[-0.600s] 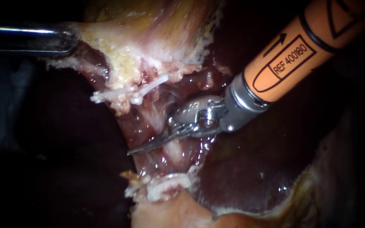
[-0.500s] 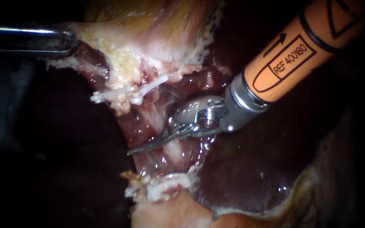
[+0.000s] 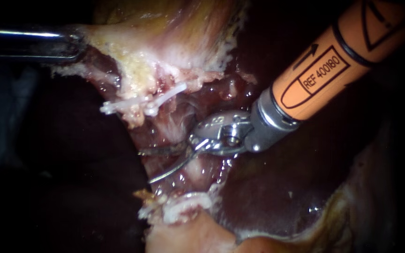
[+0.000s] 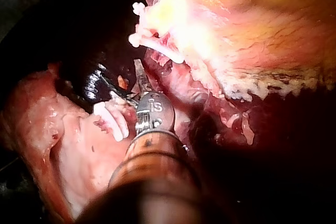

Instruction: Go back from the cut right tube

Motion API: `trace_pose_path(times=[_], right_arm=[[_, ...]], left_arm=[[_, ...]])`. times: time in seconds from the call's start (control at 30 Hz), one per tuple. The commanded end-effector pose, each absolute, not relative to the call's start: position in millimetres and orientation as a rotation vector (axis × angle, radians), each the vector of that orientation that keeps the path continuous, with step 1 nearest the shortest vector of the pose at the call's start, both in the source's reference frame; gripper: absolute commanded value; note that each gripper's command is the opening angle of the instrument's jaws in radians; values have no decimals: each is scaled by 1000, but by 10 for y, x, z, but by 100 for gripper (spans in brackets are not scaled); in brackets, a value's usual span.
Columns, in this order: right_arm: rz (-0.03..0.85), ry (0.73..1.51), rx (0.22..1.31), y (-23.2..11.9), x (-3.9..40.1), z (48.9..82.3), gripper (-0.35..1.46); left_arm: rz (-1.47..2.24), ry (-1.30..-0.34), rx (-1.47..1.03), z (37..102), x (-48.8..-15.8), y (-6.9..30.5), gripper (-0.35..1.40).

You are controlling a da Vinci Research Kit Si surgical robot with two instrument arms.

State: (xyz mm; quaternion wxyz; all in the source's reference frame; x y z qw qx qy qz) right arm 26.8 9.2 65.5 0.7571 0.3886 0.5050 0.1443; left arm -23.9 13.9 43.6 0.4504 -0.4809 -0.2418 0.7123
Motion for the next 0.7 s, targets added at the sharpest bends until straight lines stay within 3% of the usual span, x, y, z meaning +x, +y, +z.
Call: trace_pose_path(times=[0.03, 0.23, 0.37, 0.5, 0.7], right_arm=[[326, 1102, 838, 92, 265, 654, 143], [330, 1081, 612, 87, 235, 641, 145], [233, 961, 462, 88, 207, 626, 145], [186, 874, 390, 94, 176, 612, 145], [193, 849, 335, 109, 129, 592, 145]], left_arm=[[1761, -598, -1189, 436, -239, 139, -35], [1761, -596, -1188, 436, -238, 139, -35], [1761, -596, -1189, 437, -237, 140, -35], [1762, -596, -1189, 437, -237, 140, -35], [1762, -596, -1189, 437, -237, 140, -35]])
